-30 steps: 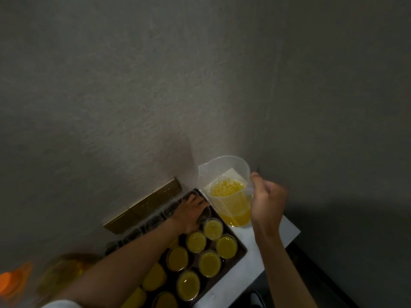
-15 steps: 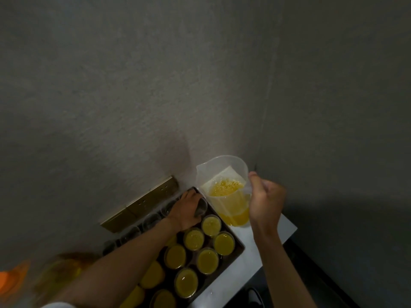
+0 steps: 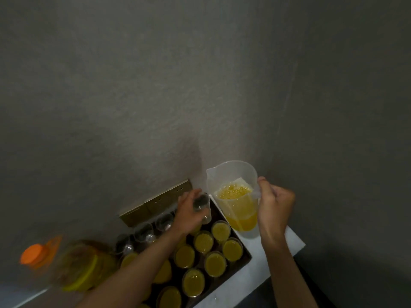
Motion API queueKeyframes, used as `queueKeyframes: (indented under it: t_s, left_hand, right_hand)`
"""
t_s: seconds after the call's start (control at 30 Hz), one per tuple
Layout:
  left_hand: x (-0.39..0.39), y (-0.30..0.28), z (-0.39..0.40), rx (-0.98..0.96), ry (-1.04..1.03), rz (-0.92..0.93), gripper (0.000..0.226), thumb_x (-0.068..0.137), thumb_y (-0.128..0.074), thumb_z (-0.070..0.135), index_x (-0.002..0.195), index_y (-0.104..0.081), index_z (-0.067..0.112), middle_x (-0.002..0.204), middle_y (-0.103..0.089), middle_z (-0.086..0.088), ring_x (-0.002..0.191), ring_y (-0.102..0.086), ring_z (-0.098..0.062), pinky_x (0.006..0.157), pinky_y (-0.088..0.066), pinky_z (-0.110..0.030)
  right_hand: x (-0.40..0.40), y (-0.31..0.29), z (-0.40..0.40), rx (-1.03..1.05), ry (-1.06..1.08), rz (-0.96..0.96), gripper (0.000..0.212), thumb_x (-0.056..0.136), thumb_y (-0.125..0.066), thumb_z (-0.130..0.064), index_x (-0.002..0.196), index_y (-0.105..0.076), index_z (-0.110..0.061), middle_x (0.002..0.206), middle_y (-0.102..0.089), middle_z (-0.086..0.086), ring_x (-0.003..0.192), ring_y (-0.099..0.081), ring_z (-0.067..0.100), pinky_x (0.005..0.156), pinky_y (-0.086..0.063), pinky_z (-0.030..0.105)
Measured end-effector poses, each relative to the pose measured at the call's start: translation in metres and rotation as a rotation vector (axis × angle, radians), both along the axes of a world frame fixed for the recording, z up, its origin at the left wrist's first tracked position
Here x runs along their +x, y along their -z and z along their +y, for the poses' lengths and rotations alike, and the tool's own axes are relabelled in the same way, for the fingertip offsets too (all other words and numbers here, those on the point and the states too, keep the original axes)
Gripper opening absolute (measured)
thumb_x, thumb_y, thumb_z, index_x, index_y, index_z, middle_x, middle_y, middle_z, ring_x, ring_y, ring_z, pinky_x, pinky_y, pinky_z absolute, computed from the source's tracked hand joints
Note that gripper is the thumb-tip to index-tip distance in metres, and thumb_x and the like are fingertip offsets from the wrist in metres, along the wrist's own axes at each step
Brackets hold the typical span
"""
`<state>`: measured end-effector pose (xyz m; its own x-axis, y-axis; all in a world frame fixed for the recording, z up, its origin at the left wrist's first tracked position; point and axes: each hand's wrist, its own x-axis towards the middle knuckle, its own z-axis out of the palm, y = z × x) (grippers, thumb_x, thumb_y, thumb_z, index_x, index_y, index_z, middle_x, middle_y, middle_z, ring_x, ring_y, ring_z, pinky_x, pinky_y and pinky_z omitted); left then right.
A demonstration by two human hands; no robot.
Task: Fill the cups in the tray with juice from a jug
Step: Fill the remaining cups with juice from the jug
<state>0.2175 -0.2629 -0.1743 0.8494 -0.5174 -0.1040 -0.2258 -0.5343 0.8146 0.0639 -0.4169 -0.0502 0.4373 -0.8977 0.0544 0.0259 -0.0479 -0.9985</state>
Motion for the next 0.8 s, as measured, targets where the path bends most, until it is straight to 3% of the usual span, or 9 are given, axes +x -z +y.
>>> queueKeyframes:
  t_s: [0.17, 0.23, 0.37, 0.53, 0.67, 0.8]
  left_hand:
    - [-0.015, -0.024, 0.037, -0.116, 0.016, 0.039, 0.052, 0.091, -0.071, 0.041, 0.133, -0.041, 0.047, 0.139, -0.036, 0.017, 0.128, -0.053, -0.014, 0.102, -0.053, -0.044]
    - [-0.021, -0.032, 0.054, -0.191, -0.041, 0.034, 0.055, 0.089, -0.073, 0.043, 0.132, -0.039, 0.050, 0.142, -0.038, 0.016, 0.127, -0.054, -0.011, 0.098, -0.057, -0.046]
    - [-0.035, -0.053, 0.087, -0.306, -0.202, -0.008, 0.062, 0.086, -0.079, 0.029, 0.128, -0.038, 0.050, 0.138, -0.046, 0.008, 0.123, -0.055, -0.007, 0.085, -0.060, -0.027]
    - [-0.048, -0.073, 0.126, -0.414, -0.370, -0.022, 0.071, 0.082, -0.084, 0.021, 0.136, -0.039, 0.033, 0.132, -0.052, 0.019, 0.122, -0.052, 0.004, 0.094, -0.052, -0.021]
    - [-0.057, -0.082, 0.150, -0.540, -0.464, 0.000, 0.065, 0.080, -0.086, 0.014, 0.133, -0.050, 0.025, 0.134, -0.058, 0.012, 0.124, -0.053, 0.002, 0.104, -0.047, -0.022]
    - [-0.065, -0.084, 0.169, -0.624, -0.562, -0.025, 0.059, 0.078, -0.087, 0.015, 0.128, -0.056, 0.026, 0.132, -0.060, 0.015, 0.126, -0.054, 0.004, 0.103, -0.041, -0.011]
  right_hand:
    - [0.000, -0.016, 0.023, -0.026, -0.045, 0.031, 0.055, 0.098, -0.064, -0.018, 0.048, -0.042, -0.013, 0.044, -0.032, -0.003, 0.047, -0.031, 0.019, 0.054, -0.032, 0.031]
    - [0.002, -0.023, 0.033, -0.045, -0.071, 0.038, 0.055, 0.098, -0.064, -0.014, 0.048, -0.040, -0.016, 0.041, -0.029, -0.010, 0.043, -0.027, 0.011, 0.051, -0.027, 0.028]
    - [0.007, -0.034, 0.053, -0.062, -0.132, 0.026, 0.053, 0.097, -0.064, -0.011, 0.049, -0.040, -0.014, 0.038, -0.027, -0.012, 0.039, -0.024, 0.007, 0.043, -0.026, 0.023]
    - [0.017, -0.046, 0.071, -0.106, -0.233, 0.013, 0.052, 0.097, -0.065, -0.012, 0.050, -0.041, -0.013, 0.042, -0.028, -0.010, 0.041, -0.024, 0.010, 0.043, -0.023, 0.026]
    - [0.027, -0.057, 0.087, -0.129, -0.297, 0.034, 0.050, 0.096, -0.067, -0.017, 0.052, -0.044, -0.012, 0.046, -0.030, -0.003, 0.047, -0.028, 0.016, 0.053, -0.025, 0.030]
    - [0.036, -0.072, 0.105, -0.178, -0.370, 0.048, 0.045, 0.096, -0.066, -0.017, 0.056, -0.048, -0.008, 0.046, -0.033, -0.002, 0.046, -0.030, 0.017, 0.044, -0.025, 0.026]
